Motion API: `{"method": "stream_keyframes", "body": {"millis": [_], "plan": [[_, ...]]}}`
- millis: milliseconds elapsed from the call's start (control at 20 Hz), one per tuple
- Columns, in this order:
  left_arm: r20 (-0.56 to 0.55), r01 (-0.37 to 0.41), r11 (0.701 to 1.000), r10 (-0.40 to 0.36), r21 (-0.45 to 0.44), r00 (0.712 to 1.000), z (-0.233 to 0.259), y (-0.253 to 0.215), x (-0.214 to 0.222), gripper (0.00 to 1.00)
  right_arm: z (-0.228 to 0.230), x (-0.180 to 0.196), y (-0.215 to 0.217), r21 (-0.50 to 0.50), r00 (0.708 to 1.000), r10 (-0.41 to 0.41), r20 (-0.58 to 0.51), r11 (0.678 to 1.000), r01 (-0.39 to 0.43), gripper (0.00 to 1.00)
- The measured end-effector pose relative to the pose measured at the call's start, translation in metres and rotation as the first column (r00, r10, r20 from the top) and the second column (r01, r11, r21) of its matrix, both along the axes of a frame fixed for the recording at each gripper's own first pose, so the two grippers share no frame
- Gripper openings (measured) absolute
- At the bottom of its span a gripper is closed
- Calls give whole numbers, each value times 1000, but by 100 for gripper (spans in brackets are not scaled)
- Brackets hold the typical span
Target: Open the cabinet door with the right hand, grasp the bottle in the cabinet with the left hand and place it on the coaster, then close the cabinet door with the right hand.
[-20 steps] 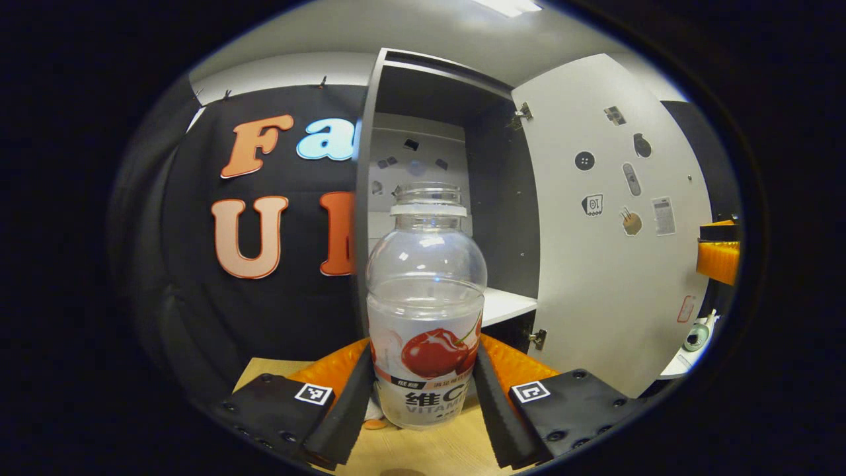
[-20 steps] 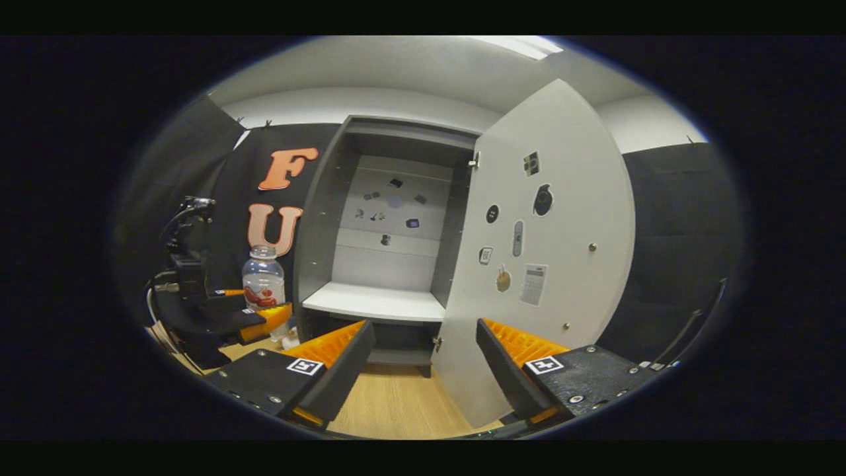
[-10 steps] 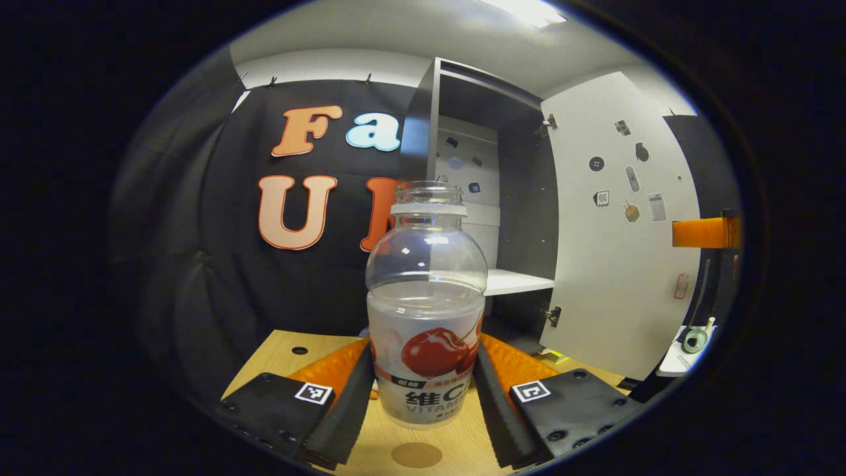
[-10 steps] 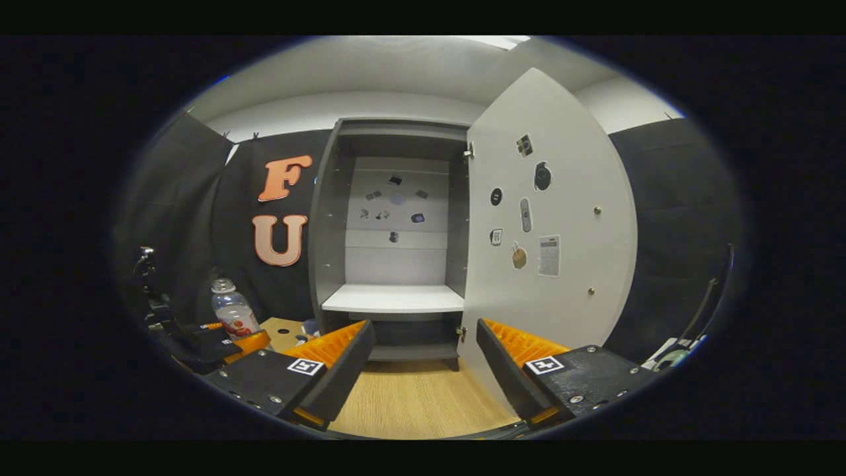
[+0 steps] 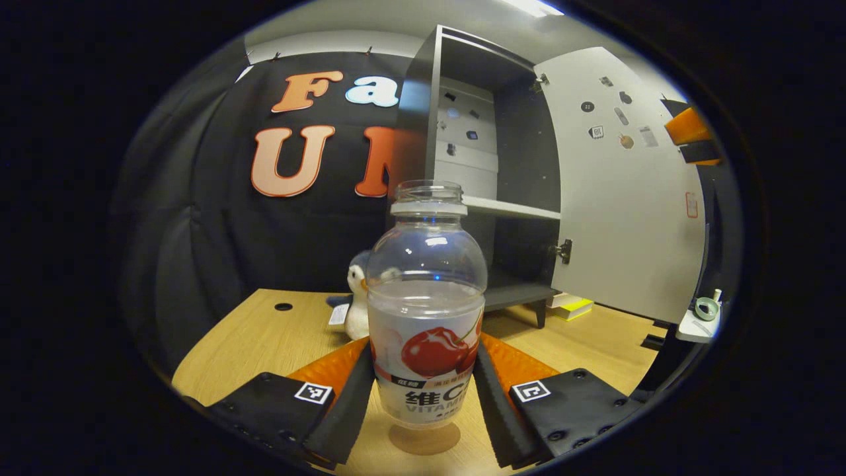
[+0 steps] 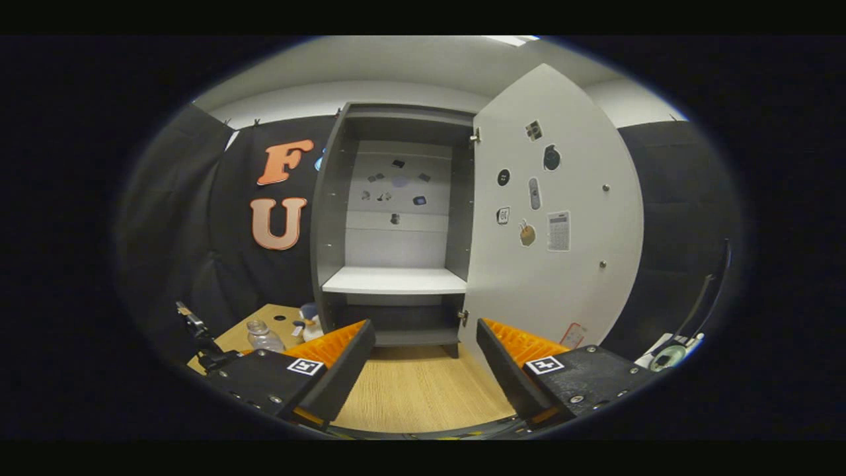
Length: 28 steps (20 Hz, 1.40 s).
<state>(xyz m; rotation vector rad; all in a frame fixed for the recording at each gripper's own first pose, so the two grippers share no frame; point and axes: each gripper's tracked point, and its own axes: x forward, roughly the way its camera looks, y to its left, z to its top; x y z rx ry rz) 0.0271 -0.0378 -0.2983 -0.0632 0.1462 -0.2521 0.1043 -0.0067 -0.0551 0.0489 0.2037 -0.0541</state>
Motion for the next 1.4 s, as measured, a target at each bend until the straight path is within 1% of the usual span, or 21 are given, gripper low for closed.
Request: {"method": "stream_keyframes", "body": {"millis": [50,200,300,500,750,800,850,1000,1150,1300,1400], "plan": [[-14,-5,1000,5,3,1000,-13,0,1,85,-2,-1,0,-8,1000,3,-14,1000,-3,95],[-29,-11,1000,11,0,1000,-33,-3,7,84,-7,-6,6,4,999,18,-39,1000,-18,95],[-22,-12,1000,12,-11,1000,-36,-8,10,84,-9,-3,7,4,999,15,-38,1000,-15,95],[-18,-13,1000,14,24,1000,-44,-9,9,84,-9,2,4,-10,999,3,-43,1000,-4,95],[-25,-2,998,3,62,1000,-54,-13,6,84,-12,4,6,4,998,4,-62,1000,-4,95],[-28,-2,998,3,62,1000,-56,-13,5,84,-14,3,7,8,997,8,-72,1000,-8,94],[-32,-5,998,7,62,999,-59,-12,4,83,-14,2,9,12,997,13,-78,1000,-12,95],[-52,-17,998,20,62,998,-69,-9,5,84,-15,2,9,-3,996,26,-88,1000,-26,95],[-71,-28,999,31,45,997,-76,-8,3,84,-17,2,11,-9,994,40,-98,999,-41,95],[-63,-29,999,31,35,998,-76,-13,1,85,-19,0,12,-7,992,50,-114,999,-51,95],[-50,-32,998,35,44,998,-75,-14,2,85,-21,-2,14,-3,990,56,-126,998,-57,95]]}}
